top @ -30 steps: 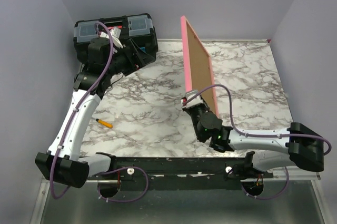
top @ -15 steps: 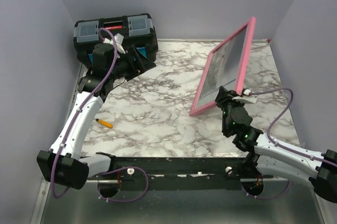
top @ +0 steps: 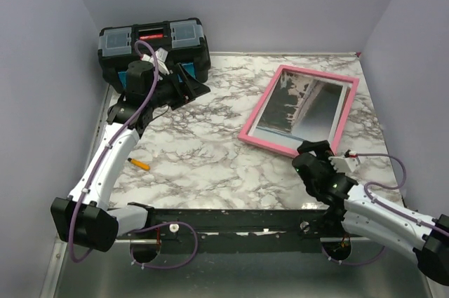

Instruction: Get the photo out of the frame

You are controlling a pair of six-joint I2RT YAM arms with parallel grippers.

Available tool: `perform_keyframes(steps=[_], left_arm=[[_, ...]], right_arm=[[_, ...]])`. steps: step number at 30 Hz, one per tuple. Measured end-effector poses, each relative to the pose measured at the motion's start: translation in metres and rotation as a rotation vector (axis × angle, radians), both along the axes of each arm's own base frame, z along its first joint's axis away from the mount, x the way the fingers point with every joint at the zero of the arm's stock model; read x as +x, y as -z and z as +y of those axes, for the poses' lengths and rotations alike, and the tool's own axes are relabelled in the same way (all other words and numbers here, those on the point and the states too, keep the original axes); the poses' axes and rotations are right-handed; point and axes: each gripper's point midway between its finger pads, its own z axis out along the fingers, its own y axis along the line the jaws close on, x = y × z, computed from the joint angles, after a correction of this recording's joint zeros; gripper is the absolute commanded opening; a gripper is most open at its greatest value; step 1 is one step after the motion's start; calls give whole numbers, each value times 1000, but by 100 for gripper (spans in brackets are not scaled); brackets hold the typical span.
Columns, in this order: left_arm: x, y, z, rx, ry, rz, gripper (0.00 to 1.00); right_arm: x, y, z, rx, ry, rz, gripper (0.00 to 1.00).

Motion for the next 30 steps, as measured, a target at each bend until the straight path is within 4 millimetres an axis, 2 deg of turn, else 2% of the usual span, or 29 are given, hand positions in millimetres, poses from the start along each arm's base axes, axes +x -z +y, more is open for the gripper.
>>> perform_keyframes(steps=[2, 4, 11, 13, 16, 19, 23, 27, 30], left_arm=[[-1, 4, -1, -4, 7, 8, 77], [-2, 8, -2, -7, 11, 15, 77], [-1, 19, -5, -20, 27, 34, 77], [-1, 22, -6, -20, 29, 41, 77], [0, 25, -7, -20, 33, 41, 77], [1, 29, -10, -19, 57, 39, 77], [2, 47, -23, 23, 110, 50, 77], [-2, 57, -34, 38, 164, 63, 77], [-4, 55, -36, 52, 186, 45, 77]], right_arm=[[-20, 31, -11, 10, 32, 144, 100], [-38, 40, -18, 31, 55, 248, 100], [-66, -14, -20, 263, 86, 295, 100], [-75, -20, -25, 279, 89, 309, 100], [-79, -29, -31, 208, 62, 327, 100], [-66, -47, -24, 38, -65, 316, 100], [-38, -66, 2, -182, -220, 320, 100], [-7, -62, 38, -386, -372, 407, 100], [24, -57, 72, -477, -474, 483, 100]])
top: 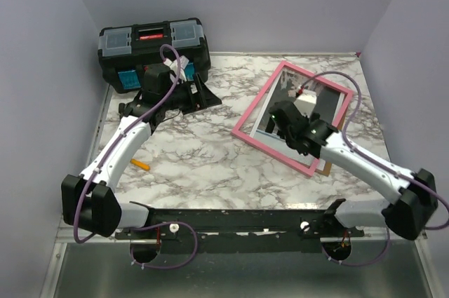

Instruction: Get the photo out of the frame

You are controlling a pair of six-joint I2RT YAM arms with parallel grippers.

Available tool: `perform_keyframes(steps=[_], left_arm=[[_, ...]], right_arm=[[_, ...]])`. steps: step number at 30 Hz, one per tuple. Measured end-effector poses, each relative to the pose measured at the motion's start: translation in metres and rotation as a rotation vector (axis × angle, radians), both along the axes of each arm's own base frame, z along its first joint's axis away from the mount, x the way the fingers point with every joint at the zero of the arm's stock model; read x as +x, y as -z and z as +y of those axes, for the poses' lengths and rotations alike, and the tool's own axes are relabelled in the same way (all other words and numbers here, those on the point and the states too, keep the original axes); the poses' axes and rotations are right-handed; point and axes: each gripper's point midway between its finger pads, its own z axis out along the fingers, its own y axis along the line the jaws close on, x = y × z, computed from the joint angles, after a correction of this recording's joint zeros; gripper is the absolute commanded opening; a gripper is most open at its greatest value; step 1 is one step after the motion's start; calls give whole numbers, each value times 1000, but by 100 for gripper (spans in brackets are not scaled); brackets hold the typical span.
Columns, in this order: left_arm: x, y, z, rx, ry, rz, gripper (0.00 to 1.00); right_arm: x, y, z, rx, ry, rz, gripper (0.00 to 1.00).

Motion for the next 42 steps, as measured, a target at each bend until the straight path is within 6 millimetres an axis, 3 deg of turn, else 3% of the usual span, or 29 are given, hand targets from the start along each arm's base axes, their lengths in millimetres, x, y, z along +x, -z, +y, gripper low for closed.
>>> perform_keyframes(steps=[3, 5, 7, 10, 14, 18, 23, 27, 30, 36, 39, 42], left_arm=[[0, -8, 2, 19, 14, -41, 77], [-1, -12, 3, 27, 17, -59, 77], [-5, -15, 5, 38, 20, -77, 77], [-9, -23, 7, 41, 24, -109, 77], [-12, -29, 6, 24, 36, -122, 77], [-16, -34, 0, -11, 64, -115, 77], [-18, -38, -3, -36, 82, -114, 77], [-19, -40, -4, -46, 88, -116, 77], [-20, -40, -6, -55, 96, -111, 77], [-20, -35, -7, -63, 101, -89, 77], [-20, -34, -8, -63, 103, -86, 77], [-20, -35, -8, -66, 105, -89, 77]], right_arm=[[33, 7, 23, -21, -51, 62, 100], [50, 14, 24, -4, -47, 95, 100], [66, 22, 11, 36, -6, 130, 100], [84, 41, -29, 110, 93, 170, 100], [76, 83, -72, 174, 181, 247, 99], [52, 119, -78, 211, 184, 329, 98], [42, 137, -102, 236, 259, 357, 95], [43, 137, -118, 221, 277, 353, 95], [44, 133, -119, 192, 237, 356, 96], [60, 94, -128, 139, 225, 251, 96], [70, 76, -140, 101, 267, 195, 89], [70, 77, -149, 82, 301, 203, 85]])
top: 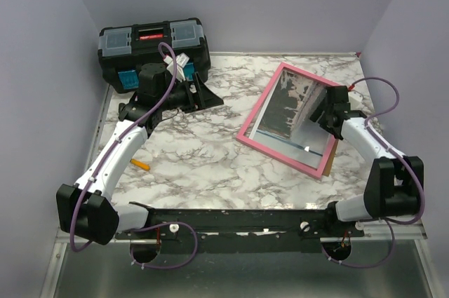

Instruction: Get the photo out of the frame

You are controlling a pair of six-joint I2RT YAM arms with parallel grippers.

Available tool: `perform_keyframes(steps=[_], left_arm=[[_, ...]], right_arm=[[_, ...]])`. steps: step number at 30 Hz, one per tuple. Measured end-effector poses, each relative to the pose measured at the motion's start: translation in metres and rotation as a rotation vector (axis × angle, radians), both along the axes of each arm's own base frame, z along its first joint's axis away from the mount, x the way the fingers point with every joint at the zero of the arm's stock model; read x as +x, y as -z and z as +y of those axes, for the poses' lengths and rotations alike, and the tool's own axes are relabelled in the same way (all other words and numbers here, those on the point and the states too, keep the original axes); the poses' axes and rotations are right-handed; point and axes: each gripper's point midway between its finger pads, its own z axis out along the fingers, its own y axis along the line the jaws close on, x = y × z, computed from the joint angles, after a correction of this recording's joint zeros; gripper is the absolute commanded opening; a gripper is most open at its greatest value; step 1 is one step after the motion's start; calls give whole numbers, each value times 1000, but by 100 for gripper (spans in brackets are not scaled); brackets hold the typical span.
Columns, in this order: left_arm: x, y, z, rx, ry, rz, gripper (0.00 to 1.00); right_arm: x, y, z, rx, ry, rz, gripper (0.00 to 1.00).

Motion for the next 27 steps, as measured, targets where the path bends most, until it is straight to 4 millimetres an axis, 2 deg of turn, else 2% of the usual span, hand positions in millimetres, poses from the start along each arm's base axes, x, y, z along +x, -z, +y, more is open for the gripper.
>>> perform_keyframes(steps=[7, 12, 18, 22, 27], left_arm=[[-1, -2, -1, -7, 9, -3, 77], [-1, -3, -2, -10, 12, -7, 77], [-1, -3, -2, -11, 13, -9, 77], [-1, -2, -2, -11, 13, -7, 77], [-1, -2, -2, -12, 14, -6, 77]], right_arm=[[-10, 26, -23, -37, 69, 100, 84], [-14, 33, -32, -52, 85, 117, 72], [-19, 54, -38, -59, 94, 159, 65], [-21, 62, -40, -64, 90, 175, 51], [-19, 61, -45, -90, 94, 164, 33]])
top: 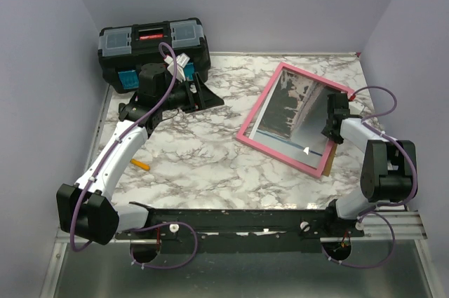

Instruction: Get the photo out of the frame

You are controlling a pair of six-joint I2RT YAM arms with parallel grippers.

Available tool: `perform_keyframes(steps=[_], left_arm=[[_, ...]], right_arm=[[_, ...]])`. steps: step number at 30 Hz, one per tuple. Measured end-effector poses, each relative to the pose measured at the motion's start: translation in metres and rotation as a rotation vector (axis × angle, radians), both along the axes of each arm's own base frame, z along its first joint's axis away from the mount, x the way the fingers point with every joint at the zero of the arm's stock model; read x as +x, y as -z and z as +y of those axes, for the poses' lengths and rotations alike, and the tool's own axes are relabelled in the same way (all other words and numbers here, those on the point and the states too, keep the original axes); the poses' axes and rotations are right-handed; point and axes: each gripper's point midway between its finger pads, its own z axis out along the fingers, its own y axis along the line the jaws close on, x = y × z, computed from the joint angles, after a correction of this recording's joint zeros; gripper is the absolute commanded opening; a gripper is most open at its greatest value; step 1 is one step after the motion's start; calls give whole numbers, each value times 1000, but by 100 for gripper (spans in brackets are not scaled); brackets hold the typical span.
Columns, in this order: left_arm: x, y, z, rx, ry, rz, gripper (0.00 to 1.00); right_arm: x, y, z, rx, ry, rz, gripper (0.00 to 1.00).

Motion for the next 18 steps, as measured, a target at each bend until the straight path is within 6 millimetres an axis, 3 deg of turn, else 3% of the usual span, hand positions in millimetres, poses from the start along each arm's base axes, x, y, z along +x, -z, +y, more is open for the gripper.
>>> perform_keyframes(steps=[7, 14, 18], left_arm=[[0, 0, 0, -1, -1, 2, 77], [0, 0, 0, -1, 0, 2, 77], [0, 0, 0, 0, 0, 2, 77]], right_arm=[[0, -6, -3, -33, -37, 5, 1], [8, -29, -4, -53, -62, -42, 1], [6, -45, 9, -63, -127, -60, 1]])
